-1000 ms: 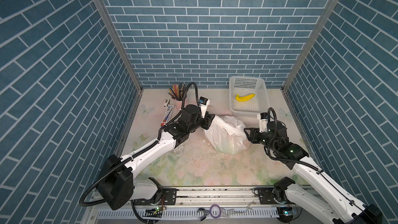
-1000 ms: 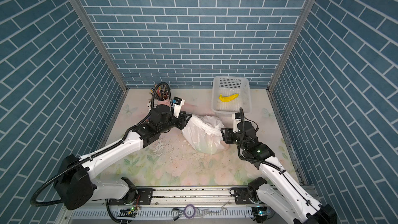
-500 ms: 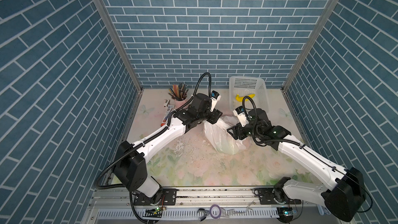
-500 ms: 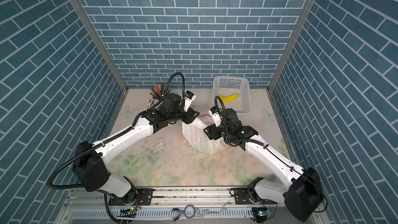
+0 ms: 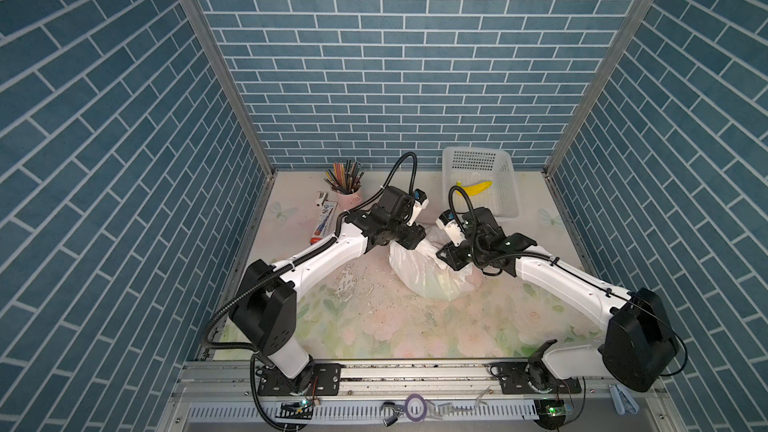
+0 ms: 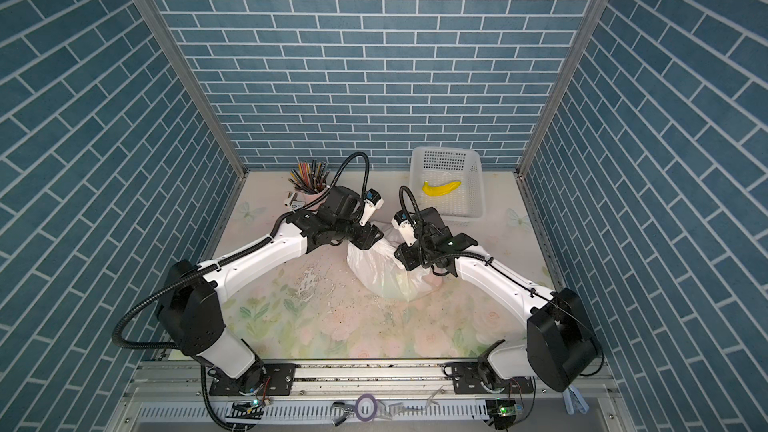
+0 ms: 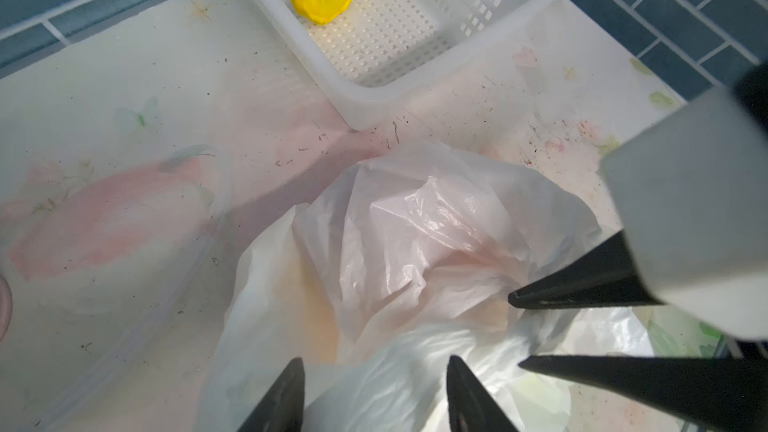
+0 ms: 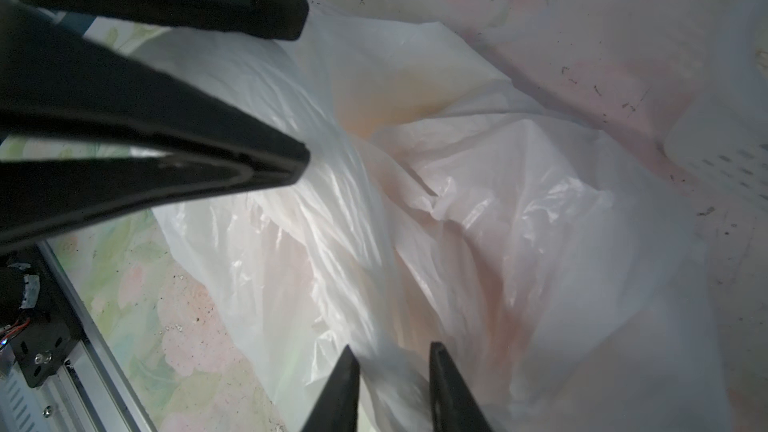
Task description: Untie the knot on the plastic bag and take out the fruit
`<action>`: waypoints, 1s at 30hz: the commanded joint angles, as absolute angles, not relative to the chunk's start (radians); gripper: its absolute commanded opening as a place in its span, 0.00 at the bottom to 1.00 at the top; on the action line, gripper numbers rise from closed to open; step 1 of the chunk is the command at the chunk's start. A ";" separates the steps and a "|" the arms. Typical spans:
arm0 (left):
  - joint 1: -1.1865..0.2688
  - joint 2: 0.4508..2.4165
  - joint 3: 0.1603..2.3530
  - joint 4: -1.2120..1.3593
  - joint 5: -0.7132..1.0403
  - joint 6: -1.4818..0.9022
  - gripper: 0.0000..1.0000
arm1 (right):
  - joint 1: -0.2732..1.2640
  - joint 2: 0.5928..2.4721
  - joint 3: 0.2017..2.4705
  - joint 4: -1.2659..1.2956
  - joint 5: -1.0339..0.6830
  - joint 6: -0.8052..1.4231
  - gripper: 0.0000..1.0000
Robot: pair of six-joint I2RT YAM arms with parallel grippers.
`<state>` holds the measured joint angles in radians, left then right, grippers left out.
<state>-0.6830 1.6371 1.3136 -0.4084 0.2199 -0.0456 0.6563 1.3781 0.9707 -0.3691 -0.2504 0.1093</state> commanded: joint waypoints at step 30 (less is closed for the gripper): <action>-0.572 1.516 1.199 -0.323 0.194 -0.151 0.05 | 0.599 1.134 0.842 -0.220 -0.019 0.195 0.00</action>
